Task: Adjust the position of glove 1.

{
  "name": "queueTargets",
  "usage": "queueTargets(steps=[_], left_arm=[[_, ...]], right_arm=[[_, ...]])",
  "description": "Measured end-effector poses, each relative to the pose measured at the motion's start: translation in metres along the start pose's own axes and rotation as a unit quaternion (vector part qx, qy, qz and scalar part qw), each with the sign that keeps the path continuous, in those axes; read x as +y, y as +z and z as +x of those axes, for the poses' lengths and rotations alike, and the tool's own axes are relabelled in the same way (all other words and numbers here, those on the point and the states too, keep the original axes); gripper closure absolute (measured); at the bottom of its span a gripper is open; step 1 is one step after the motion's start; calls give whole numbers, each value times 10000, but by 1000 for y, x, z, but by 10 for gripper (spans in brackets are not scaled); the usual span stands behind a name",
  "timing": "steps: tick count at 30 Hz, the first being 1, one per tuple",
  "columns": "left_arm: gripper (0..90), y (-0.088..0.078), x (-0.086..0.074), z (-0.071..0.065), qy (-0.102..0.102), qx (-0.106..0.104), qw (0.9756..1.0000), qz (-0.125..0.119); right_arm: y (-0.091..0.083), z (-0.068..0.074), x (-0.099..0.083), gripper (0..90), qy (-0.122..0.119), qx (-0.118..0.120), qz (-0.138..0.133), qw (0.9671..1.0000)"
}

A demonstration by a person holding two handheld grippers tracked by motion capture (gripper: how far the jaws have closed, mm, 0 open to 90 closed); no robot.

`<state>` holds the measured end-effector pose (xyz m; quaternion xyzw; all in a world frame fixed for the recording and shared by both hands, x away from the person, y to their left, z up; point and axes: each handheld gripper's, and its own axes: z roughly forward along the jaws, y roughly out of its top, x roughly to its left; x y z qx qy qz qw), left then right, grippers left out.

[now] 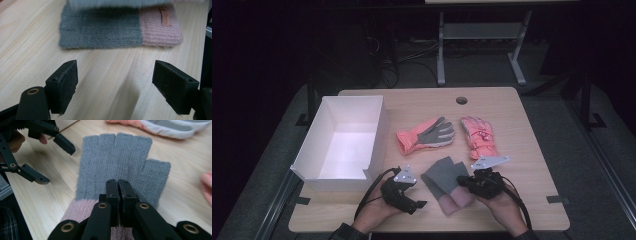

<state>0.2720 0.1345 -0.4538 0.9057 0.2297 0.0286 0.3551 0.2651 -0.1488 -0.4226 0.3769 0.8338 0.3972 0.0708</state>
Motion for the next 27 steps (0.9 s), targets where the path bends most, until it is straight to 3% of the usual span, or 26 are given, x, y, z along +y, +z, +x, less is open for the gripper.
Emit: queueTargets(steps=[9,13,15,17,18,20,23,27], left_arm=[[223,-2,-1,0,-42,-31,10000,-46],[264,-1,0,-1,-62,-72,9999,-38],[416,-2,2,-4,-102,-197,9996,-144],[594,-2,2,-5,-124,-284,9994,-164],[594,-2,3,-6,-140,-329,9992,-183],[750,-2,6,-9,-135,-534,9983,-191],[896,1,13,-17,-45,-656,9978,-122],[897,8,17,-25,52,-732,9973,-76]], right_arm=[[21,8,0,869,-31,-47,207,9998],[22,7,-1,797,-27,12,153,9999],[11,-1,-2,794,-12,-24,-52,10000],[0,-9,-3,856,-88,-101,-93,9999],[0,-9,-3,856,-88,-101,-93,9999],[-9,-17,-6,899,-172,-159,-29,9997],[-21,-31,-17,900,-233,-225,154,9994],[-25,-41,-30,900,-235,-220,322,9990]])
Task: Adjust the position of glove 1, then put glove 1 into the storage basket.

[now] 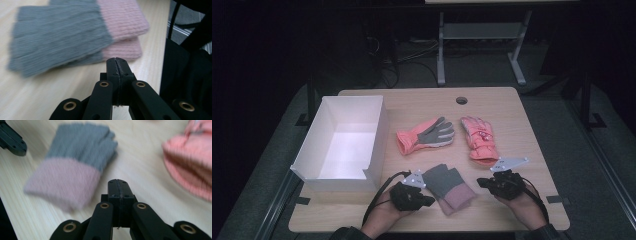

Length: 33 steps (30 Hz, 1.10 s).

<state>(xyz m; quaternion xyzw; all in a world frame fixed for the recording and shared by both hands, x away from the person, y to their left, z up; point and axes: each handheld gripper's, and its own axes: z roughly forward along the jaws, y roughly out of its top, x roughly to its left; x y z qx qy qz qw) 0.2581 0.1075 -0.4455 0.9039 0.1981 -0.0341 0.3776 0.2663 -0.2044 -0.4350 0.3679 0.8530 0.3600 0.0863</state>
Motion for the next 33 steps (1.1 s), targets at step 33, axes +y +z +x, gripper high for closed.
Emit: queueTargets(steps=[33], left_arm=[[896,33,7,-8,125,-154,9992,338]], right_arm=[[15,26,-5,900,-504,799,363,9949]])
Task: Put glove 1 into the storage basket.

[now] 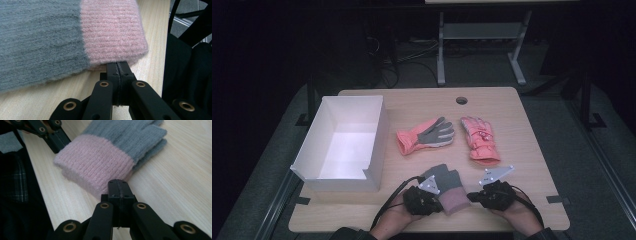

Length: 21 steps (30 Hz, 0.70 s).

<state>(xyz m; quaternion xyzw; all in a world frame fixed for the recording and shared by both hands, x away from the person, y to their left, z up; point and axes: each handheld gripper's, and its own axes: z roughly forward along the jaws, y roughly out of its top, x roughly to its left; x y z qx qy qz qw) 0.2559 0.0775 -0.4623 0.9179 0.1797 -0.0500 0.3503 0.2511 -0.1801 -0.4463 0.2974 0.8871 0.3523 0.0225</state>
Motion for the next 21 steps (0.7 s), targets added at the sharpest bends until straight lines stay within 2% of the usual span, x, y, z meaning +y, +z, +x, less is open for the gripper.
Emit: queueTargets(steps=[3,4,5,6,9,12,18,20,21], left_arm=[[884,-9,-1,2,-45,13,10000,-54],[885,-13,-2,4,-124,40,9998,-123],[891,-24,-5,11,-297,199,9992,-187],[892,-24,-5,11,-297,199,9992,-187],[892,-33,-10,25,-627,477,9966,-244],[895,-34,-8,37,-818,617,9943,-281],[895,-29,-3,43,-803,689,9941,-217],[895,-28,-1,47,-743,707,9946,-133],[895,-26,-1,46,-859,713,9935,-221]], right_arm=[[-2,-2,0,900,-14,-54,-48,10000],[-3,-4,0,900,-14,-141,-9,9999],[-2,-7,-1,900,62,-181,1,9998],[-2,-7,-1,900,62,-181,1,9998],[3,-10,-2,900,60,-166,77,9998],[9,-10,-1,900,4,-151,177,9997],[13,-9,1,900,-65,-81,219,9997],[14,-8,1,900,-71,-62,238,9997],[14,-7,2,900,-96,-48,262,9996]])
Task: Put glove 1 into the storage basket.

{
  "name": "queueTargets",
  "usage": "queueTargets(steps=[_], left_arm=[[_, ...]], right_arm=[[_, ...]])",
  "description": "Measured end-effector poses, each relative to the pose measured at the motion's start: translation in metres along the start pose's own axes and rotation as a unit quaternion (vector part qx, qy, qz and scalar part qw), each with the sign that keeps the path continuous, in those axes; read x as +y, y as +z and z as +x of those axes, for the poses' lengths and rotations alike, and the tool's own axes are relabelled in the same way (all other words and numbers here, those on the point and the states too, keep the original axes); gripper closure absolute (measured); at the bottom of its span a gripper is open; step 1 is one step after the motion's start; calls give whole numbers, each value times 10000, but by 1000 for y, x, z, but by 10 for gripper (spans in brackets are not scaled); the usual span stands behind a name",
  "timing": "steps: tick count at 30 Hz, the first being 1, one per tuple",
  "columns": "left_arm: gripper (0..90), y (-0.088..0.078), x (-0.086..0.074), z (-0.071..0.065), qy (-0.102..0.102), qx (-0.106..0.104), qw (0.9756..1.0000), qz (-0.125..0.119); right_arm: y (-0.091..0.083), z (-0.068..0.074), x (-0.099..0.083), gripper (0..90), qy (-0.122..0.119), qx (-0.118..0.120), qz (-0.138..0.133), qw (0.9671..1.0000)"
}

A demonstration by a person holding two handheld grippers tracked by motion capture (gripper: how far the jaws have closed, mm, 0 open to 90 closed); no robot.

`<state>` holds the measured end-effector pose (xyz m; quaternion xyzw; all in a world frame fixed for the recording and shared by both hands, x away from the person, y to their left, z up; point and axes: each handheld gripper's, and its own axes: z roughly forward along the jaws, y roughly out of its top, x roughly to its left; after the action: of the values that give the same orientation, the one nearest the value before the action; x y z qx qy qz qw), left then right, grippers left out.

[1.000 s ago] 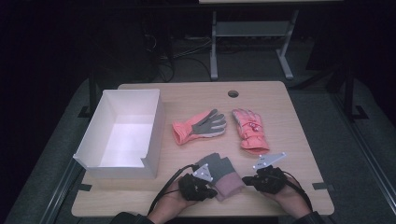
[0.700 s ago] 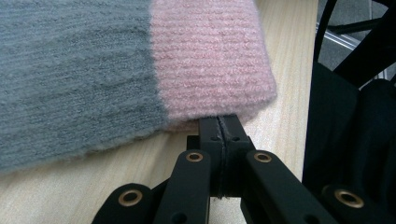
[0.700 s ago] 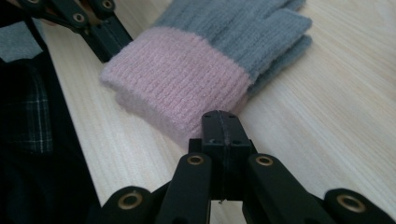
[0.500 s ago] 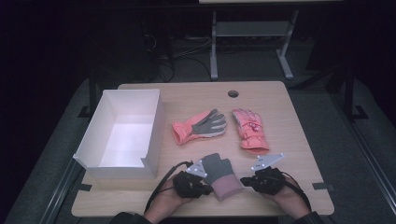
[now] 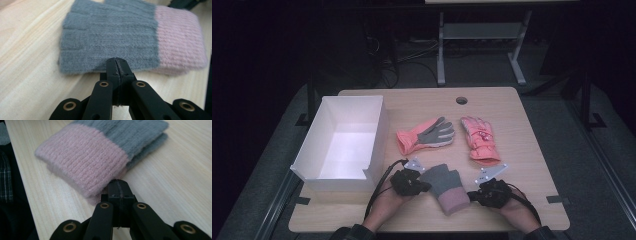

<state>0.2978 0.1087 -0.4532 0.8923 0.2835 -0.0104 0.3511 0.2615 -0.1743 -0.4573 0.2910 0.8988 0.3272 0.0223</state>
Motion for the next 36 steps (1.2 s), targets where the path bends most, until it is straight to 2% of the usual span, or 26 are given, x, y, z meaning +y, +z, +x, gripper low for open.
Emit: queueTargets(steps=[4,7,9,10,11,14,16,17,19,21,26,31,34,35,36], left_arm=[[896,2,7,7,46,41,10000,-20],[896,4,10,10,57,49,10000,-25],[896,6,13,11,40,63,10000,-39],[896,8,15,11,-37,66,9999,-102],[896,8,16,13,21,71,10000,-49],[896,13,24,17,41,54,9999,-92],[896,14,26,17,58,53,9999,-104],[896,14,28,18,116,46,9999,-74],[896,17,32,18,157,33,9998,-106],[896,21,37,18,115,-6,9998,-180],[896,24,43,21,239,-20,9997,-101],[893,23,44,21,255,-38,9995,-182],[846,21,44,22,230,-36,9995,-224],[820,19,44,24,238,-20,9994,-240],[733,18,44,23,182,-7,9994,-285]], right_arm=[[3,8,2,900,-154,142,-32,9998],[5,10,2,900,-227,156,16,9996],[6,14,4,900,-207,238,17,9995],[7,15,4,900,-257,254,0,9993],[8,17,5,900,-283,308,-1,9991],[13,24,9,900,-385,434,12,9983],[15,25,10,900,-450,436,16,9980],[16,28,11,900,-407,491,-1,9980],[18,31,13,900,-457,505,-8,9977],[22,36,17,900,-491,521,-33,9974],[35,46,28,900,-774,529,-16,9956],[41,51,33,900,-888,556,-9,9945],[38,49,31,898,-865,543,-15,9948],[35,47,29,868,-859,539,-47,9948],[29,42,26,829,-761,470,-81,9960]])
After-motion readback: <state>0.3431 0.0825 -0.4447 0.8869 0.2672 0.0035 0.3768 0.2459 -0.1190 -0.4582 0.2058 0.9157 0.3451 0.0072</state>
